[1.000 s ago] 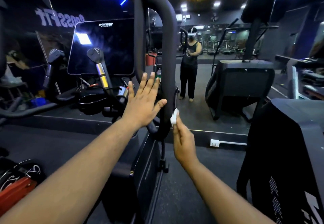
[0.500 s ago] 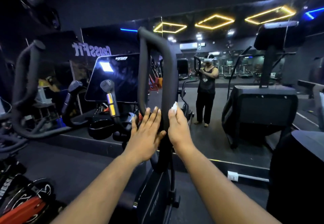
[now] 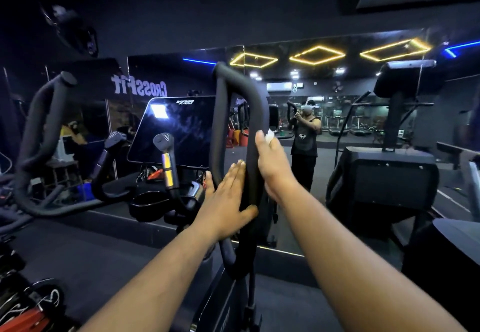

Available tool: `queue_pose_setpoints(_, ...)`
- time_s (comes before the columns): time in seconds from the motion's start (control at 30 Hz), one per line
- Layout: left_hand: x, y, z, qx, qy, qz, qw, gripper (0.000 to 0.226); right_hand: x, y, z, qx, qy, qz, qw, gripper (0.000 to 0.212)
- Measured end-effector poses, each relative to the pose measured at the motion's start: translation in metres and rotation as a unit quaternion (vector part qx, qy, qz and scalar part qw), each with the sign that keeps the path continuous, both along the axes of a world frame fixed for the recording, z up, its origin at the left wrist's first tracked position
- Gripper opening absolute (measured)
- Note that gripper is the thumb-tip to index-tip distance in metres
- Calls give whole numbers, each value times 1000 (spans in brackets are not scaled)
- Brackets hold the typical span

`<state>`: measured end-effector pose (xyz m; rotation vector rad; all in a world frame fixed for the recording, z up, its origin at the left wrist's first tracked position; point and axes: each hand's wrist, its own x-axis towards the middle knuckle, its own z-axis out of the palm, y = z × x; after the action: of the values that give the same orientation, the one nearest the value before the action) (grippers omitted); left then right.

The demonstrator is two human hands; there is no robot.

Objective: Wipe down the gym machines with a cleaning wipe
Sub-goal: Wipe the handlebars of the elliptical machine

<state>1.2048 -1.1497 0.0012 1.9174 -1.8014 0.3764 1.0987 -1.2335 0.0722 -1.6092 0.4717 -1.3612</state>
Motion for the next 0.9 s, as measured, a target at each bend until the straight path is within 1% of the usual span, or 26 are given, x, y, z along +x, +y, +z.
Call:
queue_pose_setpoints(0.07,-6,-4,7,1,4,10,1000,102,4,-15,28,20,-1,3,1000,45)
queue_pose_setpoints(0.1,-8,-5,6,-3,-6,19,1000,103,4,-20,33,24,5,17,1000,47)
queue_pose_setpoints(0.17,-10,-5,2,-9,-18,37,999,101,-1,-24,26,2,14,44,999,41)
queue_pose_setpoints(0.37,-16,-10,-17,-58,21,44,997,93,-9,-26,-73,-78,-7,79,994,44)
queue_pose_setpoints(0.43,-20,-14,-26,-85,43,41,995,91,-12,-29,-105,-72,2,127,989,46)
queue_pose_setpoints(0.47,-23,-13,-37,-96,54,51,993,88,-14,-30,-126,-64,11,154,986,45)
queue_pose_setpoints(0.53,-25,-13,-46,-122,57,50,990,84,-17,-30,-149,-61,7,178,982,39)
queue_pose_setpoints(0.6,-35,-14,-61,-142,53,65,986,82,-19,-36,-171,-66,12,217,974,36)
queue_pose_setpoints(0.7,-48,-12,-89,-160,44,88,982,78,-21,-45,-197,-114,37,242,963,37)
queue_pose_setpoints(0.83,-55,-6,-117,-163,-5,133,978,74,-27,-54,-229,-144,94,272,947,41)
queue_pose_setpoints(0.9,-57,-3,-124,-158,-26,144,977,73,-28,-53,-245,-167,107,293,935,41)
